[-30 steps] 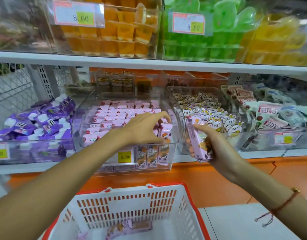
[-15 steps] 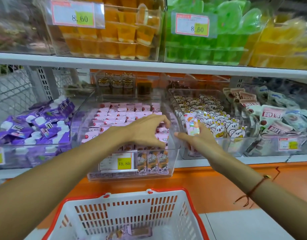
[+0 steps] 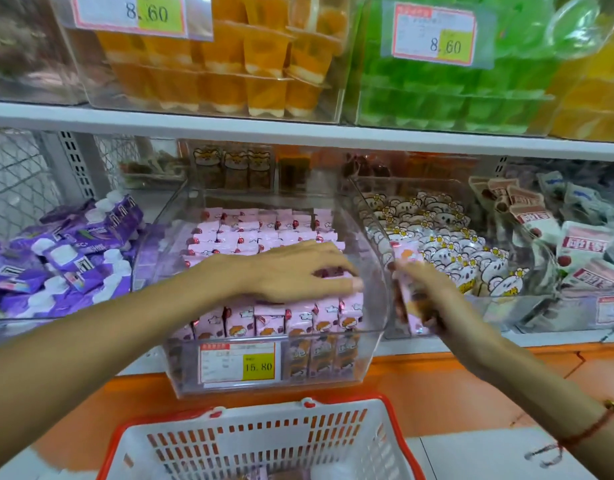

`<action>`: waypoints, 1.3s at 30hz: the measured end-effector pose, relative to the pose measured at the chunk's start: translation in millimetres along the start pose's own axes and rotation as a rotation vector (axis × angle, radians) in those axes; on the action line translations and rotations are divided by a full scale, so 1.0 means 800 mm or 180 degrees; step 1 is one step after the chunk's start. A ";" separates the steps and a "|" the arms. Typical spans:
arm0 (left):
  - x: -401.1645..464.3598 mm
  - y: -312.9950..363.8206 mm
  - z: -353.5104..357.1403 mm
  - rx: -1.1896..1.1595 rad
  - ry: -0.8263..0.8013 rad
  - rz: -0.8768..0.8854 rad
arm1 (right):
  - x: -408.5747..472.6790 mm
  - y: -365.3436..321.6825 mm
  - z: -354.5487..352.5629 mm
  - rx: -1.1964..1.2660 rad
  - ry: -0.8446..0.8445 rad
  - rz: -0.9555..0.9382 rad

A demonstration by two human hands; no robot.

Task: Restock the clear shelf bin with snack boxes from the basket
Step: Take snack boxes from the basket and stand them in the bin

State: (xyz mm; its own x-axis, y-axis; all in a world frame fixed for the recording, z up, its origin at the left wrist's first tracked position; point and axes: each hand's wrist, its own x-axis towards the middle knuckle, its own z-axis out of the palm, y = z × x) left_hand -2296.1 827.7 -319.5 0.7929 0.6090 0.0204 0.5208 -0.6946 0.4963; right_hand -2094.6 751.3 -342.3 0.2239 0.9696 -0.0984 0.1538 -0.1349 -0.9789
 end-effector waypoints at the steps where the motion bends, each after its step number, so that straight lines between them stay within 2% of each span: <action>1: 0.000 0.001 -0.005 -0.0047 0.0040 0.0020 | 0.002 -0.008 -0.004 0.0340 0.0035 0.0082; 4: 0.007 -0.002 -0.024 -0.0049 0.0414 -0.0128 | 0.007 -0.033 -0.010 0.1153 -0.0285 -0.0186; 7: 0.025 -0.005 -0.042 -0.0805 0.0861 -0.0377 | 0.017 -0.059 -0.003 0.1001 -0.0450 -0.0508; 10: 0.042 0.010 -0.048 -0.1898 0.0667 -0.0535 | 0.035 -0.076 0.008 0.1168 -0.0434 -0.0558; 12: 0.048 0.013 -0.041 -0.2103 0.0461 -0.0511 | 0.045 -0.079 0.015 0.1298 -0.0602 -0.0530; 15: 0.047 -0.003 -0.041 -0.1915 0.0486 -0.0352 | 0.059 -0.076 0.019 0.1192 -0.0542 -0.0581; 19: 0.063 -0.040 -0.060 -0.1158 0.1069 -0.0454 | 0.083 -0.069 0.018 0.1329 0.0321 -0.0664; 20: 0.073 -0.050 -0.059 -0.0946 0.1083 -0.0514 | 0.089 -0.067 0.020 0.1444 0.0446 -0.0625; 25: 0.120 -0.071 -0.034 -0.0105 0.0298 -0.0674 | 0.122 -0.058 0.035 0.1557 0.0717 -0.0504; 28: 0.125 -0.082 -0.028 0.0419 0.0281 -0.0589 | 0.136 -0.059 0.038 0.0906 0.0941 -0.0693; 32: 0.119 -0.102 -0.030 0.0594 0.0540 -0.0804 | 0.149 -0.064 0.042 -0.0352 0.1023 -0.1535; 37: 0.107 -0.114 -0.029 0.0688 0.0564 -0.0835 | 0.162 -0.065 0.052 -0.1886 0.0702 -0.2238; 39: 0.107 -0.115 -0.028 0.0627 0.0548 -0.0883 | 0.171 -0.067 0.055 -0.2616 0.0510 -0.2332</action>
State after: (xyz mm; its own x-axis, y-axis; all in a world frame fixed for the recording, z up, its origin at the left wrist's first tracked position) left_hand -2283.4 952.1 -343.7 0.5572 0.8280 0.0627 0.7722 -0.5444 0.3276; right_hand -2114.8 900.1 -311.0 -0.0693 0.8406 0.5371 0.8772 0.3078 -0.3685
